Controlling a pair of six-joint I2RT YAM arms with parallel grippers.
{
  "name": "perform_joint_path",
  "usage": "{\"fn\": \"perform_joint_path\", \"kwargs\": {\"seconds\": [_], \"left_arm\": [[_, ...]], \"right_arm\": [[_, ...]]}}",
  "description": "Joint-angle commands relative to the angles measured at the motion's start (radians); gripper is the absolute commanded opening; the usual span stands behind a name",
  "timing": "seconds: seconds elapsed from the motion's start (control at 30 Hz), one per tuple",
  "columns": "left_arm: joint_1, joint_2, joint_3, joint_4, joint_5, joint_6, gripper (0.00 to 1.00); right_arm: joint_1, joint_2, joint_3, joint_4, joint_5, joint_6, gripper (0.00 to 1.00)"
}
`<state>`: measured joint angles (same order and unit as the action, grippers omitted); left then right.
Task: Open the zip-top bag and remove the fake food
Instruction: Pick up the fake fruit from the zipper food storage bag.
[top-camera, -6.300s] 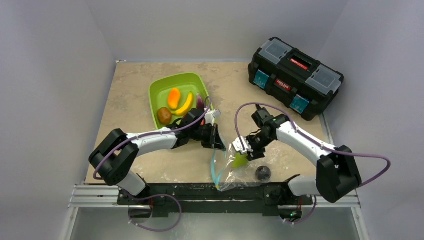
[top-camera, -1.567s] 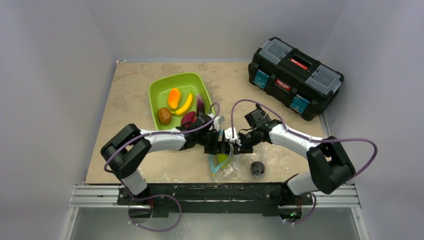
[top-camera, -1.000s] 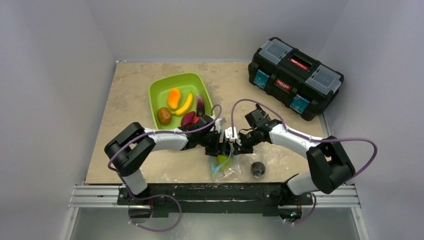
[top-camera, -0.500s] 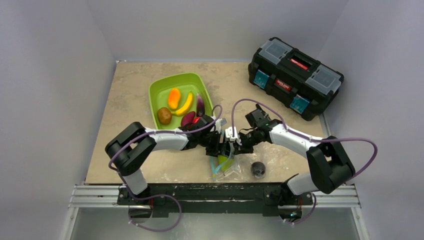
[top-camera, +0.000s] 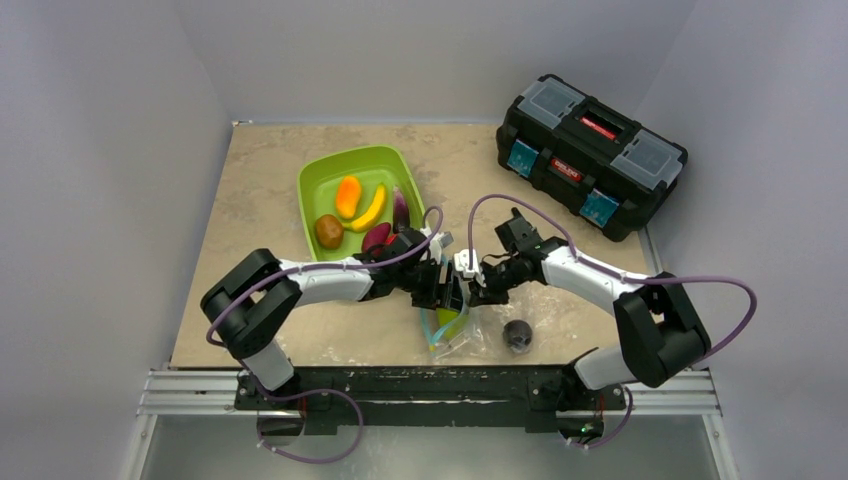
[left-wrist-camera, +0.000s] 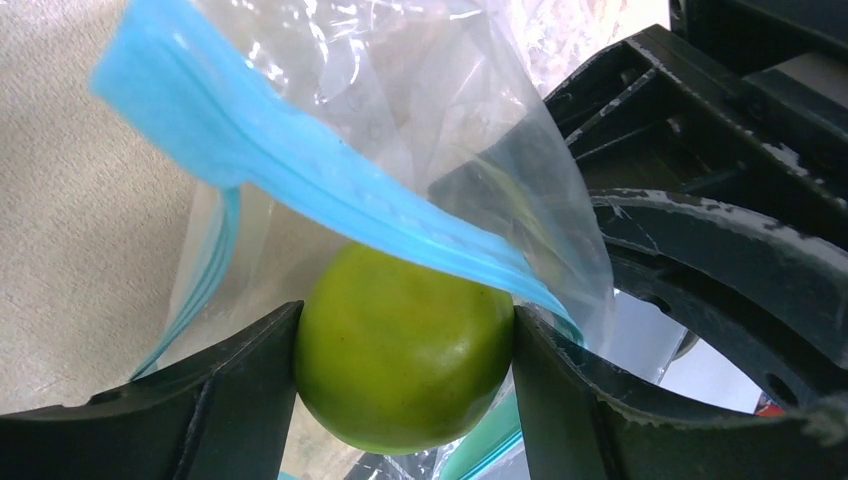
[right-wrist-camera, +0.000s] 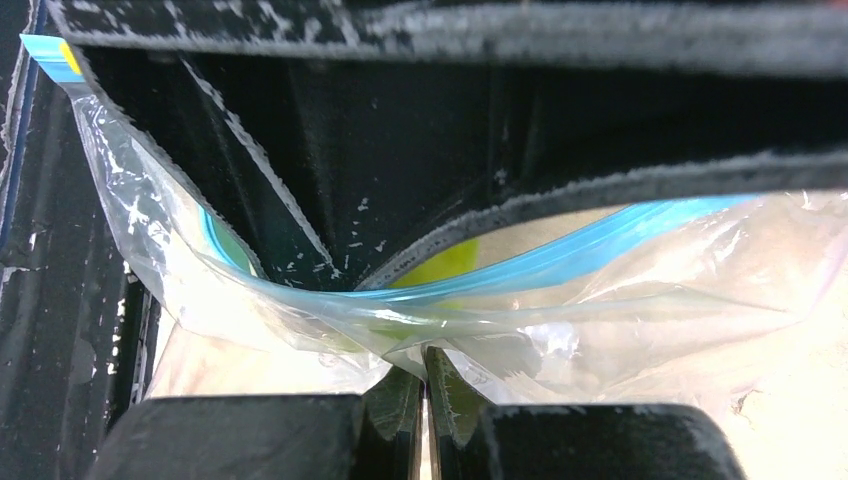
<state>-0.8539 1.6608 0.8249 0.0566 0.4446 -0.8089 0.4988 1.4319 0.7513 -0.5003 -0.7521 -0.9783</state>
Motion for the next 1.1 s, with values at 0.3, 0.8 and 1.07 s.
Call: {"fn": "perform_joint_path", "kwargs": {"seconds": [0.3,0.8,1.07], "left_arm": [[-0.008,-0.125,0.013,-0.047,-0.088,0.056,0.0],[-0.007,-0.252,-0.033,-0.109,-0.265,0.055,0.0],[-0.008,-0.327,-0.062,-0.129,-0.356,0.054,0.0]], "right_arm": [[-0.028,-0.046,0.019,0.005,-0.038,-0.037,0.02],[-0.034,-0.049,0.013,0.001,-0.039,-0.046,0.03],[-0.035,-0.05,0.013,0.0,-0.04,-0.047,0.03]]}}
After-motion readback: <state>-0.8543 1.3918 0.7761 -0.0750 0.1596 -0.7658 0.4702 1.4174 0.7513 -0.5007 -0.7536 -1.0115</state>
